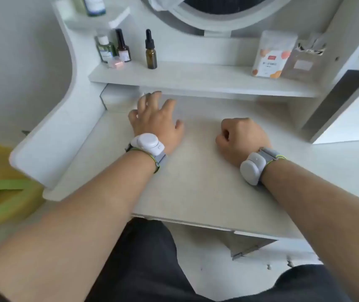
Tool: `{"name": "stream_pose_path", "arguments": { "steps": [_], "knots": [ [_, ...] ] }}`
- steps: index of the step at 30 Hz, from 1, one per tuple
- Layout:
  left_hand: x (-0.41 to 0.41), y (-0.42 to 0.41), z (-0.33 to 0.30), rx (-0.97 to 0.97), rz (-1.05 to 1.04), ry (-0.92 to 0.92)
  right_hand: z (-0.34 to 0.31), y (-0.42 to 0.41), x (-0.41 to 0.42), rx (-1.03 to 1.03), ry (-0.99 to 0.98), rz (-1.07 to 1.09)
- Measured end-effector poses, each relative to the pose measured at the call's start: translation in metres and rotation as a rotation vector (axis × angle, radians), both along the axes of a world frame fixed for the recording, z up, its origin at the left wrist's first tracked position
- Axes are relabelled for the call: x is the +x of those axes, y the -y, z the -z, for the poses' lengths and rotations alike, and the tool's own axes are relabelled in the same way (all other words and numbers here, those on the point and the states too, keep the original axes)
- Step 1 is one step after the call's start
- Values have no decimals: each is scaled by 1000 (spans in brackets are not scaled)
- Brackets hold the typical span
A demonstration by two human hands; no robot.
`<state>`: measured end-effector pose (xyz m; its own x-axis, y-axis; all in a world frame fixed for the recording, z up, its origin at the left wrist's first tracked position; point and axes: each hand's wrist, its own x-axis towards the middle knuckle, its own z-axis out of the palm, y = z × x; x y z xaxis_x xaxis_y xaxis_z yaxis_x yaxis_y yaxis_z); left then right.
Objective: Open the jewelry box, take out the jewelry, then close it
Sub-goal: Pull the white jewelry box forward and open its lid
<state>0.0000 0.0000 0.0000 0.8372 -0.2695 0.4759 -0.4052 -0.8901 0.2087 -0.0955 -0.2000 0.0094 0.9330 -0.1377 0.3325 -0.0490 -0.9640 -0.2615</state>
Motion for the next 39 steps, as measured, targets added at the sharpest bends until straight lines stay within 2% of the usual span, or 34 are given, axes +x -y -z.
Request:
{"name": "stream_pose_path", "arguments": {
  "steps": [2, 5, 10, 12, 15, 20, 25, 29, 32, 35, 37, 39],
  "knots": [
    [4, -25, -9, 76, -149, -66, -3, -2, -2, -1, 10, 27],
    [23, -58, -11, 84, -293, -157, -1, -3, -2, 2, -28, 23],
    [35, -63, -4, 0, -356, -268, 3, 1, -3, 1, -36, 23],
    [36, -63, -3, 8, -340, -255, 3, 0, -2, 9, -33, 21],
    [33, -62, 0, 13, -242, -137, 3, -1, -2, 17, -35, 31],
    [31, -60, -15, -186, -165, -234, 4, 2, -1, 44, -37, 32],
    [8, -41, -9, -323, -28, -142, 5, 4, 0, 96, 1, 27],
    [-45, -7, -2, -255, 260, -87, 1, 8, 2, 296, 113, -8],
    [-67, 18, -3, -150, 364, -87, 0, 15, 1, 380, 114, -22],
    [-53, 33, -10, -184, 448, -250, -2, 19, 2, 485, 87, -29],
    [-32, 37, -14, -132, 510, -409, -4, 23, 5, 614, 55, -16],
    [-20, 40, -12, -95, 550, -474, -3, 30, 9, 735, 55, -7]
  ]
}}
